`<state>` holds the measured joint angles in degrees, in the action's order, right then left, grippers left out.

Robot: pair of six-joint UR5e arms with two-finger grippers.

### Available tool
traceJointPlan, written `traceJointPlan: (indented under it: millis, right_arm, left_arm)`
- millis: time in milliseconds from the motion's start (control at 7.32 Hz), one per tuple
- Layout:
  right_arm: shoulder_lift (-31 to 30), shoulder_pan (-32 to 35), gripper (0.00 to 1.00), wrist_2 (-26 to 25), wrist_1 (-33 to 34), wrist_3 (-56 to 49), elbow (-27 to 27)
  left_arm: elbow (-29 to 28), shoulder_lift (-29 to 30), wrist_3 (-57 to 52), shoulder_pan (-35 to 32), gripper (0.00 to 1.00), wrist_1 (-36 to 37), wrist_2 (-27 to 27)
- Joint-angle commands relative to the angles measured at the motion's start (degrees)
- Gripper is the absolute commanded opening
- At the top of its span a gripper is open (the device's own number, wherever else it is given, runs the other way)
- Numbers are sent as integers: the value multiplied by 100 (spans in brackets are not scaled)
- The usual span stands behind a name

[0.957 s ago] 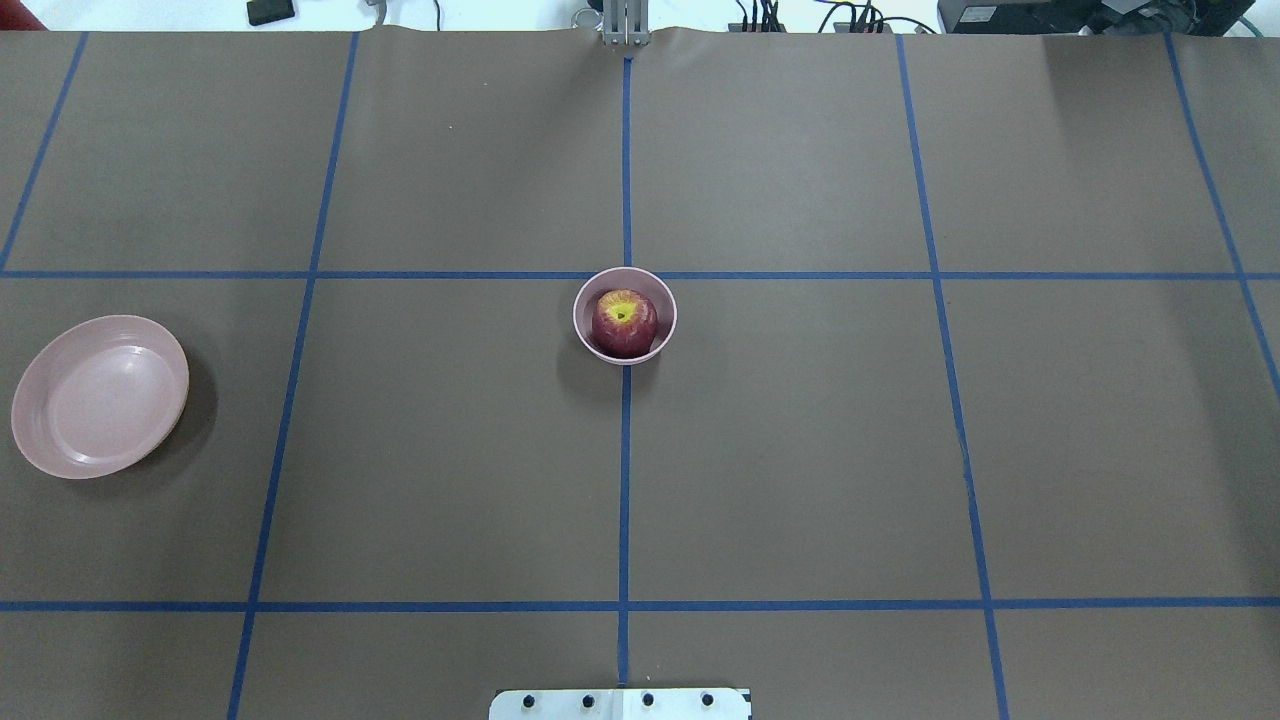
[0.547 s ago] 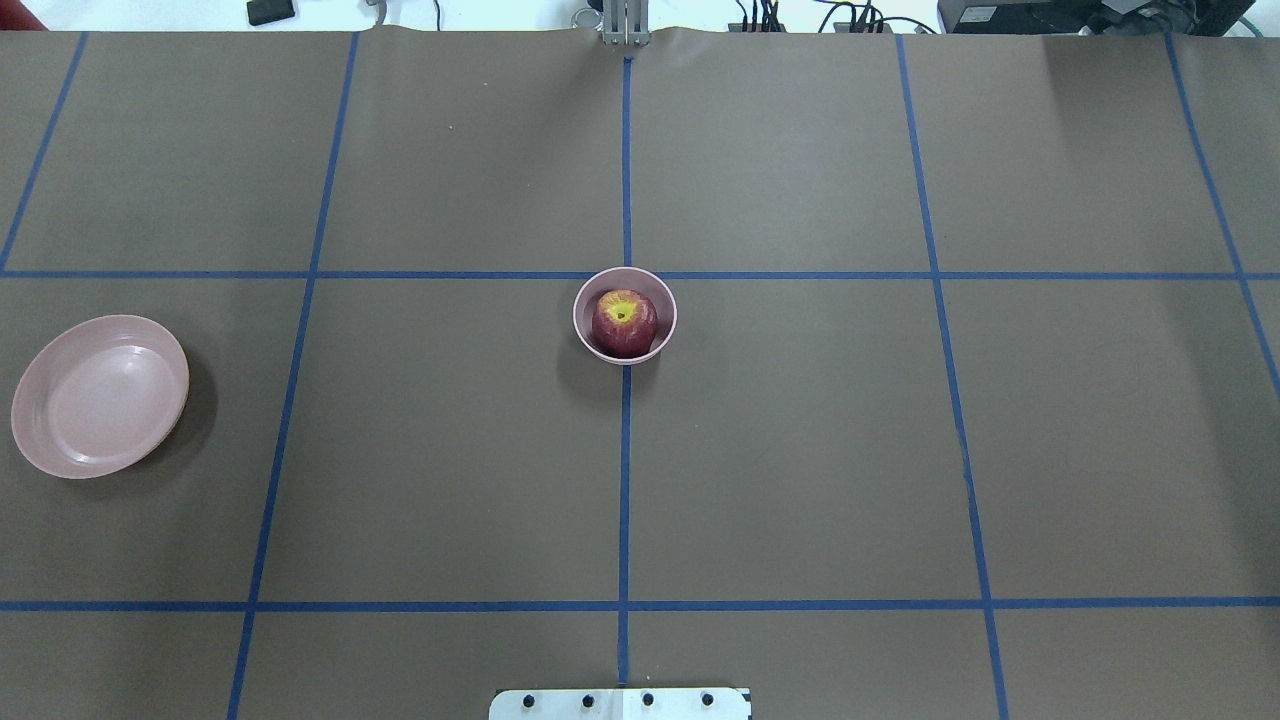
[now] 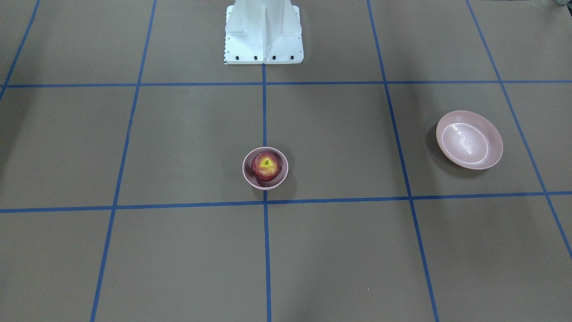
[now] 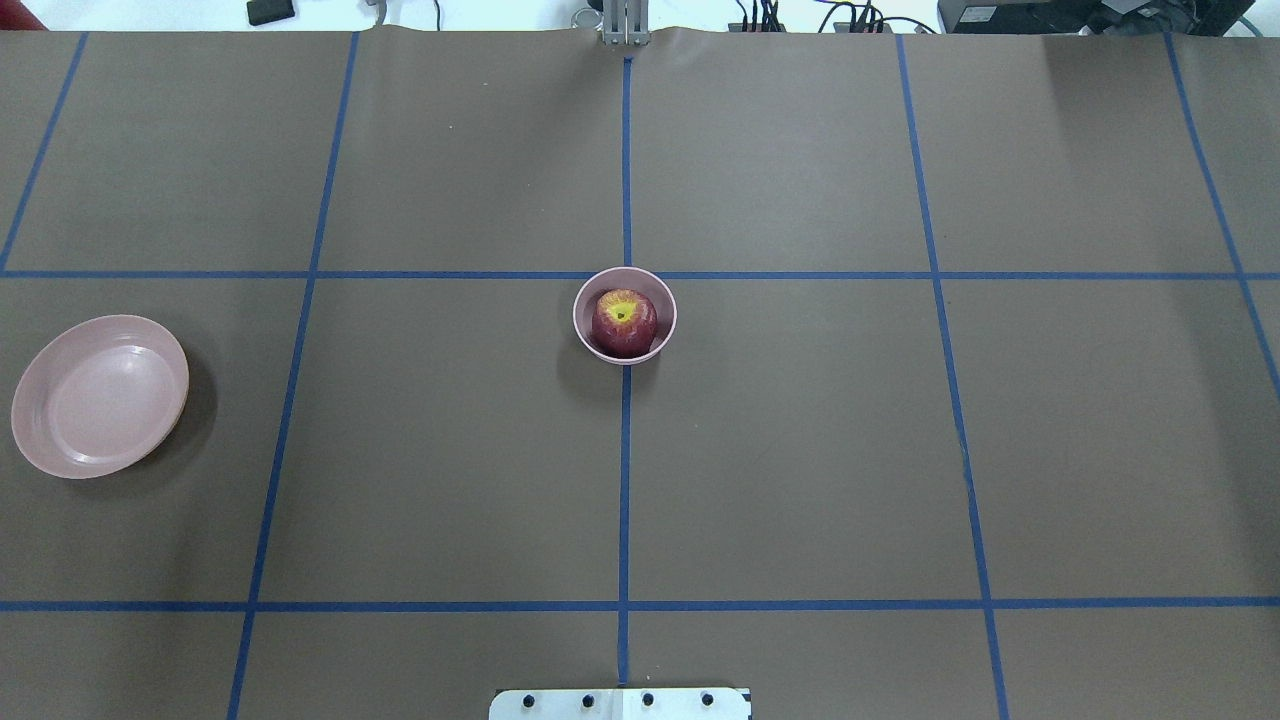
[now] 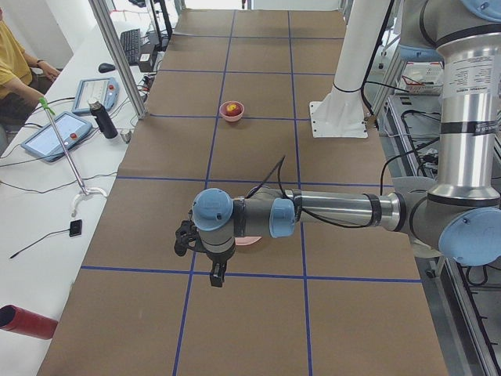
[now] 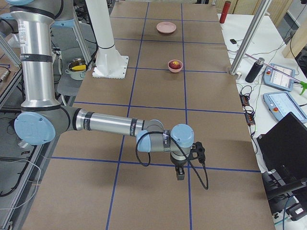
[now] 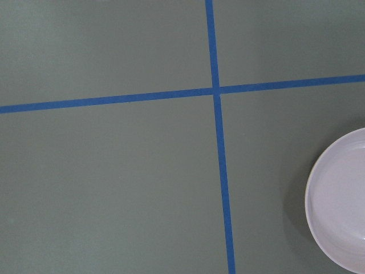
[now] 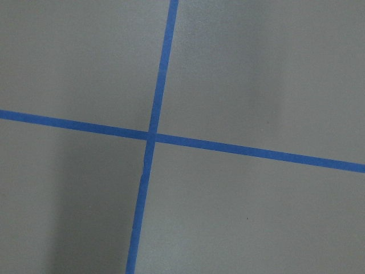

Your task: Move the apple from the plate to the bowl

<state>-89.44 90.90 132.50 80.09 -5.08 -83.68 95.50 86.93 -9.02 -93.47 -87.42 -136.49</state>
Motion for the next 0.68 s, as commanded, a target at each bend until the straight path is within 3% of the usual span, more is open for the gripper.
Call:
traceJointPlan:
  millis: [0, 137, 547]
  right_arm:
    - [-64, 59, 100, 21, 267, 7, -191]
    - [-82, 60, 100, 21, 679, 7, -498]
    - [-232, 60, 100, 30, 683, 7, -571]
  left_arm:
    - [13, -9, 5, 4, 98, -82, 0]
    - [4, -9, 5, -5, 98, -82, 0]
    - [4, -18, 5, -5, 98, -73, 0]
